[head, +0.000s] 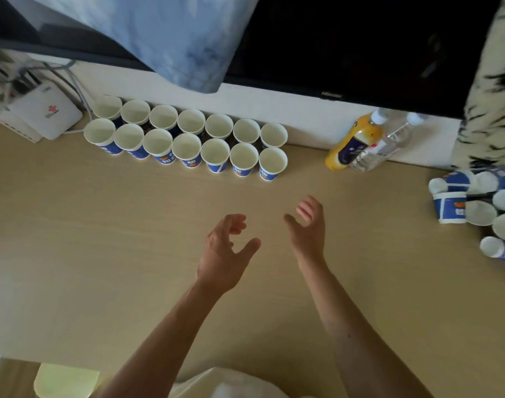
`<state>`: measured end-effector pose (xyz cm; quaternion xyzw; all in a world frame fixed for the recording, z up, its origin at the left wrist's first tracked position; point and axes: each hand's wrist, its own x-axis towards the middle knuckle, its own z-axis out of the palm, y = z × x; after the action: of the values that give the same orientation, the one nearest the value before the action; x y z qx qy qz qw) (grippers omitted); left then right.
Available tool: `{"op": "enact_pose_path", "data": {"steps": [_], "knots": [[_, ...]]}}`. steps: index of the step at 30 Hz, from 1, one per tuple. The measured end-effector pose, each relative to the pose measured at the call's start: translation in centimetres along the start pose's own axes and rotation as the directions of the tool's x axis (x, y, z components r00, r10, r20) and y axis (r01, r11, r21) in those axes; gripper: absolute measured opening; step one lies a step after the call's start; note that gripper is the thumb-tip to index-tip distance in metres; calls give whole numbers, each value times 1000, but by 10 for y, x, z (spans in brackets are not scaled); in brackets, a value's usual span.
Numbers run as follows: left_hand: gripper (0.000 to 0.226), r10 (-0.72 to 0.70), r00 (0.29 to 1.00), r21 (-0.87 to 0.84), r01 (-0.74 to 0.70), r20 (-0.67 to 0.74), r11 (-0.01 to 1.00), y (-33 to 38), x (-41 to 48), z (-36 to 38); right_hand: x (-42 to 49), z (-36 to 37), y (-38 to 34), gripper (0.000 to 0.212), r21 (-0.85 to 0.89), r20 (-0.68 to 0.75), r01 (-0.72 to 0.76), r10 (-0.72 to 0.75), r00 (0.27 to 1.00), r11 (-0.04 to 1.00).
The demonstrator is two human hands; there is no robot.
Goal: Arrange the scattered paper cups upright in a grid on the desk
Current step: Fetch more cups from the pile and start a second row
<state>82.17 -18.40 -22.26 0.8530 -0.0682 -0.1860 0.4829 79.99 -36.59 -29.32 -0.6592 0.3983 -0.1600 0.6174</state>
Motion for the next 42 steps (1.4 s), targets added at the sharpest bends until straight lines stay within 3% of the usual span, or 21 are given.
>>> {"op": "enact_pose_path", "data": {"steps": [6,11,14,22,31,42], "knots": [[40,13,998,-79,-19,-68,997,30,-41,20,-52,-63,-36,55,157,80,31,-44,996,987],[38,5,989,-207,-36,-149,978,54,-90,42,-94,-108,-40,48,189,171,31,-64,983,981],[35,17,993,-225,-43,-114,973,61,-125,55,-111,-132,-40,45,225,180,27,-69,981,974],[30,139,989,-160,-146,-56,976,81,-172,71,-142,-183,-47,39,262,58,96,-115,992,960],[26,291,954,-269,-263,69,927,129,-207,113,-173,-261,-30,39,205,-68,166,-155,986,965],[25,321,924,-183,-286,207,941,161,-225,178,-145,-339,-14,38,251,-206,158,-107,973,955]]}}
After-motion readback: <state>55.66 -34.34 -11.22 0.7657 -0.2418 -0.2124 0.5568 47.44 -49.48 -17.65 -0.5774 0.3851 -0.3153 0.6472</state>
